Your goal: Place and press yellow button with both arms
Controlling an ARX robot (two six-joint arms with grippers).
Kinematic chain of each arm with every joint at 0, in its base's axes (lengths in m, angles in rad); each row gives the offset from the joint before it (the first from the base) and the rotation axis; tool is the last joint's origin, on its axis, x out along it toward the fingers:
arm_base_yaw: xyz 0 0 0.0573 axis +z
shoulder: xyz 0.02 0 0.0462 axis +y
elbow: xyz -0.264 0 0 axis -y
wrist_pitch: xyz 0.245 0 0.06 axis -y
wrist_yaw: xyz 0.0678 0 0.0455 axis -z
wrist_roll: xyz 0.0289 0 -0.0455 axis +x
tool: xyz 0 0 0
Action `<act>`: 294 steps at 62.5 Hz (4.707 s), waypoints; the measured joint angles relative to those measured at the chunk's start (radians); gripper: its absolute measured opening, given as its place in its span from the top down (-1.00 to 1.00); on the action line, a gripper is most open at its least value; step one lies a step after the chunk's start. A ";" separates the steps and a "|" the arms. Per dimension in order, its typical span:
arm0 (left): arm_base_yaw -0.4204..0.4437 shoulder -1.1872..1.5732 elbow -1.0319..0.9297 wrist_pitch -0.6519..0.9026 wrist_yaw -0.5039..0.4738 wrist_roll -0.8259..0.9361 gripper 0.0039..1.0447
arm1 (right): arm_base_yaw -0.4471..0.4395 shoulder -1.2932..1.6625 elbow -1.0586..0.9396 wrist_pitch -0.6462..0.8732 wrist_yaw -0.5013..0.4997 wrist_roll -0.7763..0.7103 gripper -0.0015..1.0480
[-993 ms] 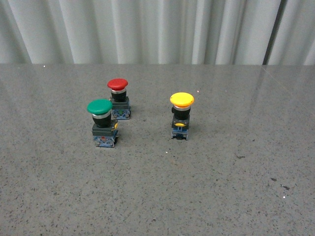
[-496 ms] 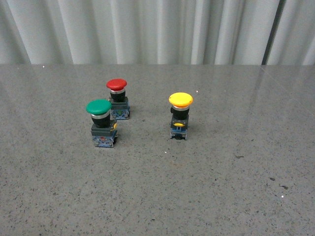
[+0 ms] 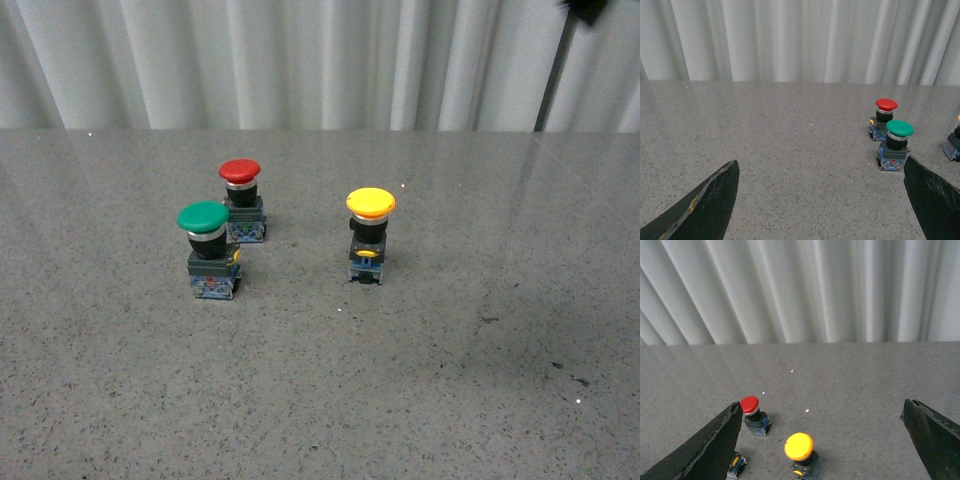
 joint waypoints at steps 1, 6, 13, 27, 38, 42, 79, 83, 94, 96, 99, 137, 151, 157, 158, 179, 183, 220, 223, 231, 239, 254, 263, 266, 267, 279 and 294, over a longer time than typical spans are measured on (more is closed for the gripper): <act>0.000 0.000 0.000 0.000 0.000 0.000 -0.88 | 0.010 0.029 0.018 0.000 0.005 -0.003 -0.87; 0.000 0.000 0.000 0.000 0.000 0.000 -0.88 | 0.046 0.124 0.069 -0.002 0.022 -0.019 -0.87; 0.000 0.000 0.000 0.000 0.000 0.000 -0.88 | 0.083 0.238 0.126 -0.025 0.043 -0.032 -0.87; 0.000 0.000 0.000 0.000 0.000 0.000 -0.88 | 0.114 0.406 0.217 -0.111 0.074 -0.053 -0.75; 0.000 0.000 0.000 0.000 0.000 0.000 -0.88 | 0.117 0.445 0.257 -0.145 0.080 -0.065 -0.19; 0.000 0.000 0.000 0.001 0.000 0.000 -0.88 | 0.117 0.457 0.269 -0.152 0.080 -0.068 -0.02; 0.000 0.000 0.000 0.000 0.000 0.000 -0.88 | 0.117 0.581 0.364 -0.185 0.090 -0.076 0.97; 0.000 0.000 0.000 0.000 0.000 0.000 -0.88 | 0.117 0.581 0.364 -0.185 0.092 -0.076 0.97; 0.000 0.000 0.000 0.000 0.000 0.000 -0.88 | 0.117 0.583 0.364 -0.196 0.096 -0.076 0.97; 0.000 0.000 0.000 0.000 0.000 0.000 -0.88 | 0.117 0.583 0.364 -0.199 0.097 -0.077 0.97; 0.000 0.000 0.000 0.000 0.000 0.000 -0.88 | 0.117 0.583 0.364 -0.207 0.098 -0.078 0.97; 0.000 0.000 0.000 0.000 0.000 0.000 -0.88 | 0.117 0.565 0.315 -0.067 0.040 -0.047 0.97; 0.000 0.000 0.000 0.000 0.000 0.000 -0.88 | 0.126 0.410 0.259 0.118 0.018 0.074 0.97; 0.000 0.000 0.000 0.000 0.000 0.000 -0.88 | 0.134 0.327 0.204 0.111 0.003 0.111 0.97; 0.000 0.000 0.000 0.000 0.000 0.000 -0.88 | 0.137 0.320 0.198 0.110 0.002 0.113 0.97; 0.000 0.000 0.000 0.001 0.000 0.000 -0.88 | 0.171 -0.084 -0.010 -0.072 0.071 0.138 0.97; 0.000 0.000 0.000 0.001 0.000 0.000 -0.88 | 0.183 -0.154 -0.045 -0.095 0.140 0.120 0.97; 0.001 0.000 0.000 0.001 0.000 0.000 -0.88 | -0.136 -1.099 -0.505 -0.528 0.229 -0.199 0.97; 0.001 0.000 0.000 0.001 0.000 0.000 -0.88 | -0.182 -1.125 -0.524 -0.528 0.179 -0.200 0.97; 0.001 0.000 0.000 0.000 0.000 0.000 -0.88 | -0.244 -1.148 -0.551 -0.531 0.111 -0.203 0.97; 0.001 0.000 0.000 0.000 0.000 0.000 -0.88 | -0.297 -1.172 -0.572 -0.532 0.061 -0.203 0.97; 0.001 0.000 0.000 0.001 -0.001 0.000 -0.88 | -0.452 -1.209 -0.608 -0.533 -0.100 -0.206 0.97; 0.001 0.000 0.000 0.000 0.000 0.000 -0.88 | -0.453 -1.221 -0.621 -0.531 -0.100 -0.206 0.97; 0.001 0.000 0.000 0.000 0.000 0.000 -0.88 | -0.453 -1.247 -0.643 -0.523 -0.100 -0.206 0.97; 0.001 0.000 0.000 0.000 0.000 0.000 -0.88 | -0.453 -1.262 -0.658 -0.533 -0.100 -0.206 0.97; 0.001 0.000 0.000 0.001 0.000 0.000 -0.88 | -0.453 -1.259 -0.657 -0.531 -0.100 -0.206 0.97; 0.001 0.000 0.000 0.001 0.000 0.000 -0.88 | -0.453 -1.259 -0.657 -0.529 -0.100 -0.207 0.68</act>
